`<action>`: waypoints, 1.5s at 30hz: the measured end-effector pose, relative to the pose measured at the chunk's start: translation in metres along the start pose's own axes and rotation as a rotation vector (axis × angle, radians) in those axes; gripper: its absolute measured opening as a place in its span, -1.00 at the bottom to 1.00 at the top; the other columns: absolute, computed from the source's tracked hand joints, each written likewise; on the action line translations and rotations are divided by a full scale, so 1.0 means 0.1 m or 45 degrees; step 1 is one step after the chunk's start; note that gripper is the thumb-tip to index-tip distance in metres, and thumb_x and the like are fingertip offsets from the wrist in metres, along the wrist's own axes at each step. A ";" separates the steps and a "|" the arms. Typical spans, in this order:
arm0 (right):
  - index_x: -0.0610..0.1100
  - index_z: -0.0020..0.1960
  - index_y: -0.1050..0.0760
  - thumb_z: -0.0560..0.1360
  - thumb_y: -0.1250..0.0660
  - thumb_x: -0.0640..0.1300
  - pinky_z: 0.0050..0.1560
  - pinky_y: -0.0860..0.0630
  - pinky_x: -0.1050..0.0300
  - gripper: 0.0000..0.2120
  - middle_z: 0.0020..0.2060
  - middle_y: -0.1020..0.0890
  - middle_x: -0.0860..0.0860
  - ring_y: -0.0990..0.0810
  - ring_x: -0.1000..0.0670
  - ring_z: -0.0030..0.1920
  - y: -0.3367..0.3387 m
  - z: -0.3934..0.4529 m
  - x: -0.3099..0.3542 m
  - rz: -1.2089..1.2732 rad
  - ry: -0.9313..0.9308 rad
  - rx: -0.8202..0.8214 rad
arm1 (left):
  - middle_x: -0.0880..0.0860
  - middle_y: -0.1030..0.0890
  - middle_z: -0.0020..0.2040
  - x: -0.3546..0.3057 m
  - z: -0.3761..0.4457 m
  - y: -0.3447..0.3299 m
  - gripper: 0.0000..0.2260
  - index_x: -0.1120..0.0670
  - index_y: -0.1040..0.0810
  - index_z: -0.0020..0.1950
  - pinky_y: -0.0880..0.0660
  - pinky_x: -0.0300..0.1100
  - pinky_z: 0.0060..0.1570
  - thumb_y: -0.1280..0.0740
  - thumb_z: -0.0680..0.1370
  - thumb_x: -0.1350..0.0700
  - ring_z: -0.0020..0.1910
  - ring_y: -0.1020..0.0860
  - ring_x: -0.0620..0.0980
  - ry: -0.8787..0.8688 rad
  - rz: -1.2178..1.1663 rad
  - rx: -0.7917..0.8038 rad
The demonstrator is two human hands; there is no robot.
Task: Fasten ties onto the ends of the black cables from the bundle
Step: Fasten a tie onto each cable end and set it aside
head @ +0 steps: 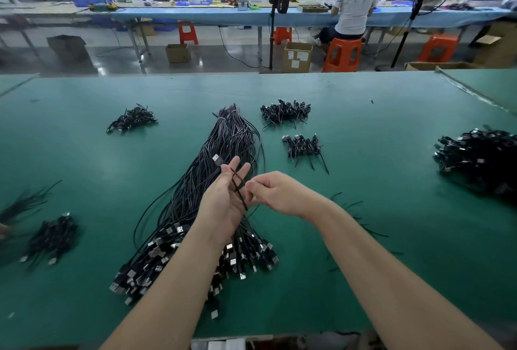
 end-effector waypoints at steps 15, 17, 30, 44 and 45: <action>-0.20 -0.18 -0.58 0.68 -0.22 -0.02 -0.46 -0.24 0.31 -0.64 -0.57 -0.34 0.16 -0.25 0.14 -0.52 -0.14 0.02 -0.10 0.027 0.041 0.054 | 0.28 -0.68 0.13 -0.22 -0.02 -0.14 -0.62 0.30 -0.46 0.30 -0.66 0.01 -0.12 -0.12 0.71 0.01 0.09 -0.68 0.24 -0.162 -0.209 0.092; -0.08 -0.22 -0.59 0.67 -0.23 0.00 -0.44 -0.24 0.26 -0.65 -0.55 -0.34 0.15 -0.25 0.12 -0.51 -0.14 0.03 -0.12 0.046 0.039 0.055 | 0.27 -0.67 0.14 -0.24 -0.04 -0.14 -0.62 0.29 -0.44 0.32 -0.66 0.02 -0.11 -0.11 0.72 0.01 0.09 -0.68 0.25 -0.178 -0.203 0.126; -0.03 -0.18 -0.46 0.66 -0.27 0.03 -0.47 -0.25 0.35 -0.74 -0.54 -0.40 0.20 -0.30 0.19 -0.50 -0.24 0.06 -0.15 0.455 0.008 -0.235 | 0.25 -0.67 0.17 -0.28 -0.15 -0.24 -0.63 0.22 -0.52 0.28 -0.61 0.04 0.16 -0.05 0.72 0.02 0.18 -0.65 0.19 -0.256 -0.111 0.259; -0.13 0.03 -0.56 0.70 -0.09 0.10 -0.35 -0.40 0.13 -0.62 -0.31 -0.60 0.05 -0.44 0.19 -0.43 -0.08 0.02 -0.17 -0.077 -0.051 -0.493 | 0.10 -0.65 0.26 -0.27 -0.18 -0.18 -0.62 0.19 -0.55 0.31 -0.56 0.01 0.24 -0.21 0.61 -0.02 0.30 -0.59 0.03 -0.326 0.168 0.237; -0.13 0.04 -0.55 0.71 -0.11 0.03 -0.41 -0.33 0.17 -0.68 -0.36 -0.56 0.05 -0.38 0.18 -0.49 -0.07 0.01 -0.17 -0.046 -0.020 -0.537 | 0.08 -0.66 0.25 -0.26 -0.19 -0.18 -0.62 0.18 -0.57 0.27 -0.52 -0.01 0.31 -0.23 0.59 -0.03 0.30 -0.59 0.00 -0.347 0.233 0.237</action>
Point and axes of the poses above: each hand's wrist, its own z-axis towards the middle knuckle, its own y-axis out of the back of the hand, x = y × z, the point moved 2 cm from there along z, towards the middle knuckle
